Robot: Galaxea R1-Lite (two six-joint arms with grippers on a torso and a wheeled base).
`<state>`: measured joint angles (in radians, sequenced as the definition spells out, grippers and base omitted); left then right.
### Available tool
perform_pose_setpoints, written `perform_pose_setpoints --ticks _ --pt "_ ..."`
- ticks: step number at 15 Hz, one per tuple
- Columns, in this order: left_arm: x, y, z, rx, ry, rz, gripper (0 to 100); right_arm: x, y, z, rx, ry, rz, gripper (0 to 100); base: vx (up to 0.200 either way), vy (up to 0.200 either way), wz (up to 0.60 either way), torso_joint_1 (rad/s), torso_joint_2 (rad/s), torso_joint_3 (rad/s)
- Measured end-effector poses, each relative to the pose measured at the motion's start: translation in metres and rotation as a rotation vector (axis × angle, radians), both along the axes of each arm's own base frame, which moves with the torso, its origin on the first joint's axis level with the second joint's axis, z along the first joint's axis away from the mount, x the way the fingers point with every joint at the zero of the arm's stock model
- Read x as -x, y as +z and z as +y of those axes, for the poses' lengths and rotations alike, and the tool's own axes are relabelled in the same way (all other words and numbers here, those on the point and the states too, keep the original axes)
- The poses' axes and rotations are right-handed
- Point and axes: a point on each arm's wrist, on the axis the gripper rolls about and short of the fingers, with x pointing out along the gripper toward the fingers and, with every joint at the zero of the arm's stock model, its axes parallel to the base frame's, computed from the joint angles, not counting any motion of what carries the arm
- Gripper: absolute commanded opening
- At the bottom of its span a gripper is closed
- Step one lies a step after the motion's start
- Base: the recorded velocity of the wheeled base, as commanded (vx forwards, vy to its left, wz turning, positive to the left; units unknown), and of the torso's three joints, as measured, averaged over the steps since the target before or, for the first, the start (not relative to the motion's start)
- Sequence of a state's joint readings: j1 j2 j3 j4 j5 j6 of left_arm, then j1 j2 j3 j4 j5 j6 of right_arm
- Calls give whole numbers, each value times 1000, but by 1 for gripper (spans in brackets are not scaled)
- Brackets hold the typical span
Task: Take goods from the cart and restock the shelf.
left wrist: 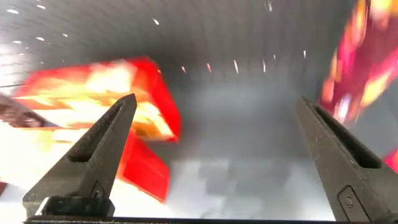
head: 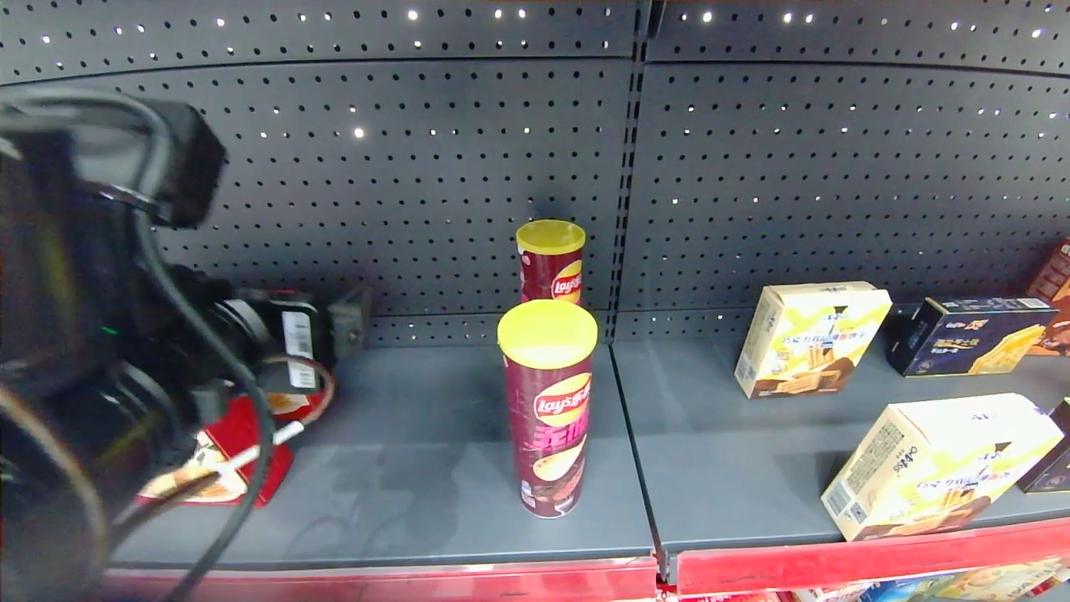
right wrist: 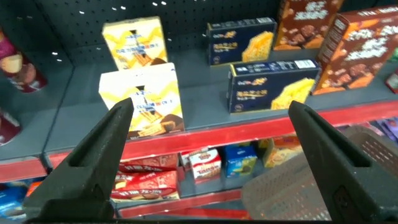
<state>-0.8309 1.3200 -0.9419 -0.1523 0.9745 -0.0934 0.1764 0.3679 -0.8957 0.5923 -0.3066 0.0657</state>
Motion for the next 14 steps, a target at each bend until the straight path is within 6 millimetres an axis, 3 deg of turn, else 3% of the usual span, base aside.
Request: perform_pose_setpoints --ticks 4,6,8,10,14 --pt "35 63 28 150 169 -180 100 -2 -1 2 3 -21 13 100 0 0 0 0 0 0" --pt "57 87 30 177 282 -205 100 -2 -2 2 2 -27 14 100 0 0 0 0 0 0" --pt "78 108 30 220 244 -203 100 0 -4 3 2 -37 14 100 0 0 0 0 0 0" --pt "86 120 34 275 203 -212 100 2 -7 2 2 -38 28 100 0 0 0 0 0 0" --pt "89 122 36 268 190 -209 100 4 -9 2 -3 -29 25 100 0 0 0 1 1 14"
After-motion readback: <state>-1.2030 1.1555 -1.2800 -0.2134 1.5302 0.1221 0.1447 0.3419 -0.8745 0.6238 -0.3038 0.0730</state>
